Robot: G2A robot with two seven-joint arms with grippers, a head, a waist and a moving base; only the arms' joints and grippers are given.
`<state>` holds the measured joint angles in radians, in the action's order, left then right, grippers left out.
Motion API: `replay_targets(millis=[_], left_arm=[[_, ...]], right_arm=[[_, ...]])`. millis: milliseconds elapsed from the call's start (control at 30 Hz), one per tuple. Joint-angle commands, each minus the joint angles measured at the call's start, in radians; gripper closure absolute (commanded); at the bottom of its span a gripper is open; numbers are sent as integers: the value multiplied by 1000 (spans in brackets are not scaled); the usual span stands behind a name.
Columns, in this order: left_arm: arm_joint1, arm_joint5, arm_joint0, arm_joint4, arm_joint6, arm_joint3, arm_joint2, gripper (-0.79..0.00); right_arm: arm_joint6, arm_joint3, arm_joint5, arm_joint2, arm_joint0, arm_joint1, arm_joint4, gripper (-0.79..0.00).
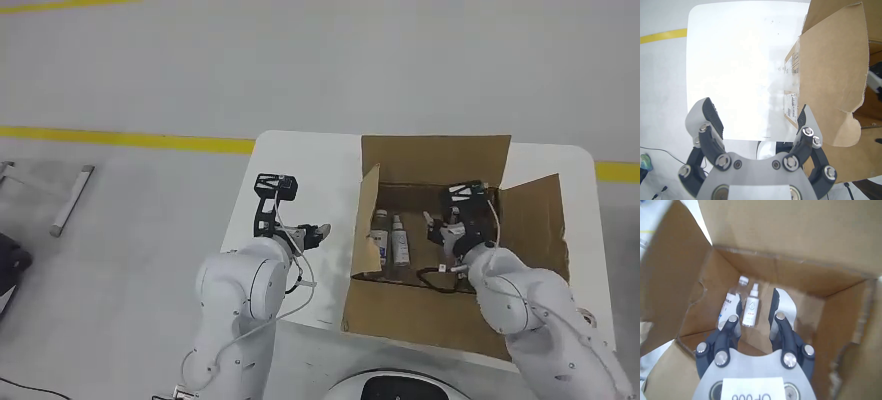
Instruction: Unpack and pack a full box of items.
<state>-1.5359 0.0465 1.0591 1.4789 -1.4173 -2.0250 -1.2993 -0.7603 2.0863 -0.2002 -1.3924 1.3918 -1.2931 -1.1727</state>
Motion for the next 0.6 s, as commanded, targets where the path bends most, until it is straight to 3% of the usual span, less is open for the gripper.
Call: replay_targets(millis=[0,33,233,367,467,567], left_arm=[[0,0,0,0,0,0,0,-785],[0,0,0,0,0,0,0,-785],[0,0,0,0,0,0,0,-785],[0,0,0,0,0,0,0,-785],[0,0,0,0,0,0,0,-785],[0,0,0,0,0,0,0,-785]], right_arm=[[32,85,40,-88,69,8,6,-55],[49,118,61,-128,106,11,13,0],[175,264,136,-380,331,20,76,0],[292,264,202,-515,443,19,118,0],[343,264,278,-584,510,19,149,0],[350,264,274,-602,521,18,150,0]])
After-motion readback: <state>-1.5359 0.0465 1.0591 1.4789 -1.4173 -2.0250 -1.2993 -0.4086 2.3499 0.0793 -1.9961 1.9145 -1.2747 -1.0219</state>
